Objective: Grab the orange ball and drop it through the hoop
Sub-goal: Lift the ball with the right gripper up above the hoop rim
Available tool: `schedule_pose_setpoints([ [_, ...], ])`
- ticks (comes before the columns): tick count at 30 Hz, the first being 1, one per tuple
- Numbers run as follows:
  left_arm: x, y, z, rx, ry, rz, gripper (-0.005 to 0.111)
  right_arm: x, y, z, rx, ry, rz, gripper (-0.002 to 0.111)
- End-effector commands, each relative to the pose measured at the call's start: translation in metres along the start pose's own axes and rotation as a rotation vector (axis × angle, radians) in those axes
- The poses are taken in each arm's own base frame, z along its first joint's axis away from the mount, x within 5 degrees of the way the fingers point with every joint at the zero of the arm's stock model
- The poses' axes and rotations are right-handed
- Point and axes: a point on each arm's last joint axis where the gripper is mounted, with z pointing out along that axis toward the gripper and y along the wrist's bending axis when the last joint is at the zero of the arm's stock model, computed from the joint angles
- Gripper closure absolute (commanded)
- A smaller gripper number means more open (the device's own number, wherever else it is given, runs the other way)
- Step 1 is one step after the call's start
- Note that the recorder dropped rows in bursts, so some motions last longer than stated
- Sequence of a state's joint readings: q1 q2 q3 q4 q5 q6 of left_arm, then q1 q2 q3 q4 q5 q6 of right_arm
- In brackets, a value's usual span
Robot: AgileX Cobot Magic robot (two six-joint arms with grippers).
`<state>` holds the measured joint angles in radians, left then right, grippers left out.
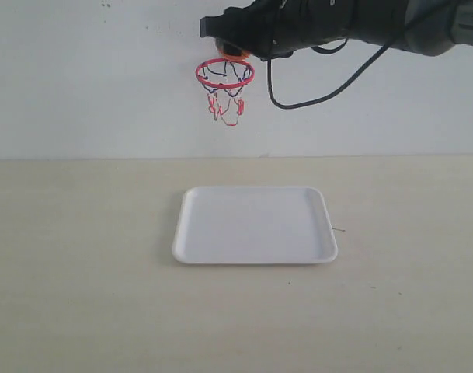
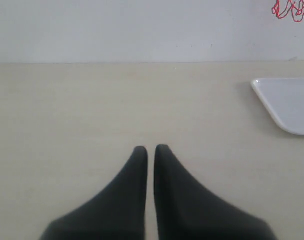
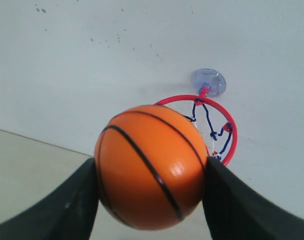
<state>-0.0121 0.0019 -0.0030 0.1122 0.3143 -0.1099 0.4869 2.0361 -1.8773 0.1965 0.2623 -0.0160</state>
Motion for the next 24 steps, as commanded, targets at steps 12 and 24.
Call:
schedule_pose_setpoints([
  [12,0.001,-0.001,0.000,0.012,-0.003,-0.007,0.103,-0.002,-0.018,-0.003,0.033,0.031,-0.116,0.108],
  [24,0.001,-0.001,0.000,0.012,-0.003,-0.007,0.103,0.011,-0.031,0.024,0.060,-0.095,-0.060,0.108],
])
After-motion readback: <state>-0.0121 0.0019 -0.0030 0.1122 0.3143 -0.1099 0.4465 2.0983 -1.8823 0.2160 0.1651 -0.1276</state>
